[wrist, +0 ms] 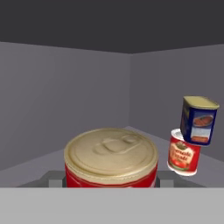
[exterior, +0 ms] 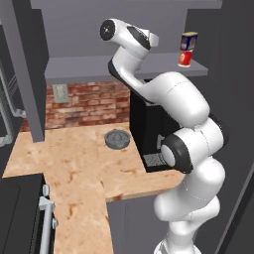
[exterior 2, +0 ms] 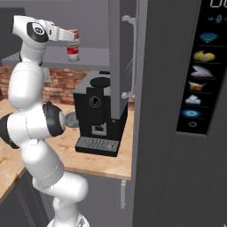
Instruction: Stack two cans on top of the other two cans in the cabinet.
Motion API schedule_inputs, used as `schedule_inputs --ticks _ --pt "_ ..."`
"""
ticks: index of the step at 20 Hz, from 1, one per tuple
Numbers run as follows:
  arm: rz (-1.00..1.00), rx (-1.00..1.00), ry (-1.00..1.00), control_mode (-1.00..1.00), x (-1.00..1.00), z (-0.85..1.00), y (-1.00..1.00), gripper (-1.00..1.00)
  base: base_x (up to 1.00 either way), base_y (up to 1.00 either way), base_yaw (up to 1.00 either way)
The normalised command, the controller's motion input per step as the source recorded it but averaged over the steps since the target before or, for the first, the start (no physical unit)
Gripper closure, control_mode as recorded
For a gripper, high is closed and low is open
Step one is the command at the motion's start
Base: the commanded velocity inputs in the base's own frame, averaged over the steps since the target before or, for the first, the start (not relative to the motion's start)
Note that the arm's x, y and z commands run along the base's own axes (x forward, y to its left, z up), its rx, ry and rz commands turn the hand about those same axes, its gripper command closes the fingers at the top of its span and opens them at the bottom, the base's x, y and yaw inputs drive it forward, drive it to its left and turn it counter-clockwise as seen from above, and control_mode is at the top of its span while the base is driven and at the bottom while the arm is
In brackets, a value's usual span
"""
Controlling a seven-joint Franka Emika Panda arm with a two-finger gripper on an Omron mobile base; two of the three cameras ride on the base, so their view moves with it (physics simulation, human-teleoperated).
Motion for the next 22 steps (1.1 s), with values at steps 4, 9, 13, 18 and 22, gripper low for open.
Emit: schedule_inputs --ticks 4,9,13,18,22 --pt "0.0 0.0 0.01 -1.0 0.16 0.0 0.0 1.0 0.0 0.0 0.0" --pt "0.0 0.0 0.02 -1.0 0.06 0.0 0.0 1.0 0.0 0.0 0.0" --pt "0.0 0.0 0.02 -1.0 0.0 0.0 0.01 1.0 0.0 0.0 0.0" --pt "0.0 0.0 0.02 -1.0 0.0 0.0 0.04 1.0 0.0 0.0 0.0" --pt "0.0 0.0 0.01 -1.0 0.0 0.0 0.03 1.0 0.0 0.0 0.0"
